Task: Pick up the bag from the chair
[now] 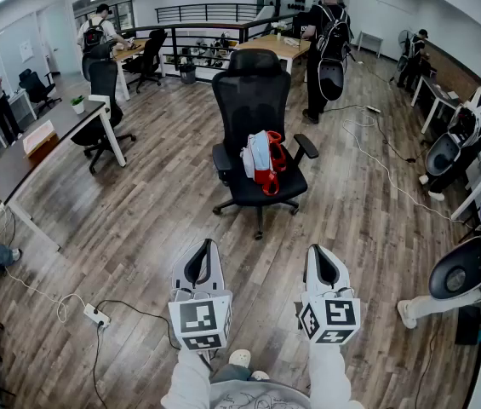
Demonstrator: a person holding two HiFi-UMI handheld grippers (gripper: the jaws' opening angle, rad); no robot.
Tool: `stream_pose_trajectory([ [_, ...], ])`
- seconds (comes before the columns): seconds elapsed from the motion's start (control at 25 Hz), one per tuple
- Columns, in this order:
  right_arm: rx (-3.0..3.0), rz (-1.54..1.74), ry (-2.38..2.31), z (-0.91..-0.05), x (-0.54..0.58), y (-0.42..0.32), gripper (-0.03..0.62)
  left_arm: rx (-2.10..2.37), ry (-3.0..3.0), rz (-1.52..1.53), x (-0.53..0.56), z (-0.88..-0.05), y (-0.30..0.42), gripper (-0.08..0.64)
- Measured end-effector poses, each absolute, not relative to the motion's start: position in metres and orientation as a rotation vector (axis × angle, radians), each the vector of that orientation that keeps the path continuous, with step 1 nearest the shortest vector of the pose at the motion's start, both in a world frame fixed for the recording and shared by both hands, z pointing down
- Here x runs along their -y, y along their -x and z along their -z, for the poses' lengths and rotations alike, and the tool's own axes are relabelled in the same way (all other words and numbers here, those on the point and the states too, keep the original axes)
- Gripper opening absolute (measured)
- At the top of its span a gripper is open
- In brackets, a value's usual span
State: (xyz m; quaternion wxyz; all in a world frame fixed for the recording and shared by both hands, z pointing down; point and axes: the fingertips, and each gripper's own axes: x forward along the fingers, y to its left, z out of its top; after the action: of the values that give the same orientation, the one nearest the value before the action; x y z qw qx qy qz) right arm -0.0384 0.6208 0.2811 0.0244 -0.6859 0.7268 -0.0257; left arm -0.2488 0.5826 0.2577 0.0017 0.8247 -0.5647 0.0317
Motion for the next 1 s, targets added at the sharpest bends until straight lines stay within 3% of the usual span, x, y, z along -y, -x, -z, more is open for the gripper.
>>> stream_pose_trajectory([
  [1.0, -2.260, 0.084, 2.145, -0.300, -0.543, 0.050, 0.009, 1.703, -2.609, -0.123, -0.501, -0.276, 0.252, 0.006],
])
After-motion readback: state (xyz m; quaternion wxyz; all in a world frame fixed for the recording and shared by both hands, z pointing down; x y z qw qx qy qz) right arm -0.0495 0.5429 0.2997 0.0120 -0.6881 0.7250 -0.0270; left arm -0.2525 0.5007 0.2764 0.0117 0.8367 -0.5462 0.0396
